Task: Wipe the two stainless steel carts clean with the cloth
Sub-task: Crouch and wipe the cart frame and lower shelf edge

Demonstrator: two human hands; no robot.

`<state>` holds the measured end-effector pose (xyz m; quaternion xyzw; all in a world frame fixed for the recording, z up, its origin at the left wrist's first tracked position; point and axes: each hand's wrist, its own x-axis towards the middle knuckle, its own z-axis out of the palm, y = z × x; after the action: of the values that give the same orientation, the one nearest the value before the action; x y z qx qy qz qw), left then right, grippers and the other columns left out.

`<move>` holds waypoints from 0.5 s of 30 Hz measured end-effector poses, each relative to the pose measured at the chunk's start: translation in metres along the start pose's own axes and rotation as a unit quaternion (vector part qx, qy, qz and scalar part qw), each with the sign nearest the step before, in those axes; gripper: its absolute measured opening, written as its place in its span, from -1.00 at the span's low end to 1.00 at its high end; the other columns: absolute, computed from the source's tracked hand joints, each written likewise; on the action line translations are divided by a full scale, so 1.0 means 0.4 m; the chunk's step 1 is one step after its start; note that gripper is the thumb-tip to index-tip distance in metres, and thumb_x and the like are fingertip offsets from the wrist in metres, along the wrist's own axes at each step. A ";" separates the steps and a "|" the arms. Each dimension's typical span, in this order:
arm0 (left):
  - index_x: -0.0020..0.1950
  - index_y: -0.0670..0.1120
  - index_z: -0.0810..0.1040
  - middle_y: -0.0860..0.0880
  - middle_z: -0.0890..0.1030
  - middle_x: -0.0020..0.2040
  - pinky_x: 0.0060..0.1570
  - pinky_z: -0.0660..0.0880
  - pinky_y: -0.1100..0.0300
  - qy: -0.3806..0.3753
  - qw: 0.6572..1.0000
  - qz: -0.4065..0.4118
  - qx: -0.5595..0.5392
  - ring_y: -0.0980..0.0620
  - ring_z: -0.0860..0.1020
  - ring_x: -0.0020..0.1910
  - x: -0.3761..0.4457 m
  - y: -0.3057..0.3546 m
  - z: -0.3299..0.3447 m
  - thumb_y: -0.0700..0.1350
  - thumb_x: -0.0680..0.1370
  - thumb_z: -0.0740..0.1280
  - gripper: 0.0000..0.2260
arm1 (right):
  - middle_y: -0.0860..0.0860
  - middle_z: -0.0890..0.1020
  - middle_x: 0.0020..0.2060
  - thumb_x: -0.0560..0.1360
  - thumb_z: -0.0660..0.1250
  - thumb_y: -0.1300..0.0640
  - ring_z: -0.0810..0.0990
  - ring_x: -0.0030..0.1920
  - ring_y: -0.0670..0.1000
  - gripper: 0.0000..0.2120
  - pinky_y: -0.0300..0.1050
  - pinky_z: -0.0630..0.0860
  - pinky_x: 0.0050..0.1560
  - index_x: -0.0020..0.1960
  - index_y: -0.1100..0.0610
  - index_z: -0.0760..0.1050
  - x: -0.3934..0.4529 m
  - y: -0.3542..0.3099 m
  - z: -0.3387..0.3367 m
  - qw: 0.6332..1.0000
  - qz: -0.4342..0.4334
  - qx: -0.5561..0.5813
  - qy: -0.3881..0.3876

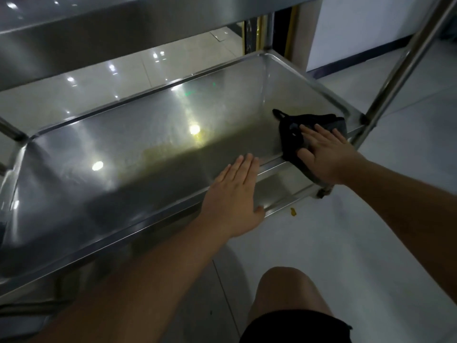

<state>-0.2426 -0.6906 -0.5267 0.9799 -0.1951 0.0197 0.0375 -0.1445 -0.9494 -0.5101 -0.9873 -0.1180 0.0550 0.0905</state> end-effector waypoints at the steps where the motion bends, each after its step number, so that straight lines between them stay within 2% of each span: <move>1: 0.72 -0.06 -0.24 -0.04 -0.16 0.74 0.61 -0.23 0.12 0.002 1.000 0.002 0.000 0.01 -0.17 0.71 0.000 -0.002 0.003 0.34 0.54 0.16 -0.05 | -0.15 -0.01 0.66 0.45 -0.31 -0.38 -0.10 0.65 -0.05 -0.15 0.07 -0.19 0.61 0.68 -0.07 -0.04 0.008 0.012 0.001 1.000 0.010 0.002 0.002; 4: 0.73 -0.06 -0.23 -0.03 -0.15 0.74 0.62 -0.23 0.12 0.002 1.000 0.003 -0.003 0.03 -0.18 0.70 0.000 -0.006 0.003 0.41 0.48 0.03 -0.04 | -0.15 -0.04 0.67 0.46 -0.30 -0.38 -0.11 0.65 -0.02 -0.17 0.10 -0.19 0.61 0.68 -0.11 -0.09 0.047 0.037 0.006 0.999 0.045 0.004 -0.003; 11: 0.73 -0.05 -0.20 -0.01 -0.15 0.74 0.66 -0.16 0.09 0.004 1.000 0.009 -0.014 0.06 -0.20 0.70 -0.008 -0.013 0.000 0.37 0.51 0.12 -0.05 | -0.12 -0.11 0.67 0.53 -0.25 -0.25 -0.15 0.66 0.08 -0.28 0.15 -0.22 0.59 0.68 -0.12 -0.15 0.161 0.090 -0.021 0.990 0.137 0.034 -0.028; 15: 0.74 -0.03 -0.16 0.02 -0.15 0.74 0.65 -0.16 0.11 0.010 1.000 0.009 -0.019 0.09 -0.21 0.70 -0.011 -0.013 -0.006 0.38 0.51 0.14 -0.05 | -0.09 -0.09 0.67 0.59 -0.19 -0.24 -0.17 0.66 0.09 -0.32 0.16 -0.22 0.60 0.68 -0.10 -0.14 0.219 0.125 -0.046 0.991 0.130 0.025 -0.023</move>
<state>-0.2448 -0.6841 -0.5249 0.9769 -0.2040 0.0262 0.0583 -0.0463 -0.9789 -0.5093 -0.9902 0.0109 0.0918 0.1045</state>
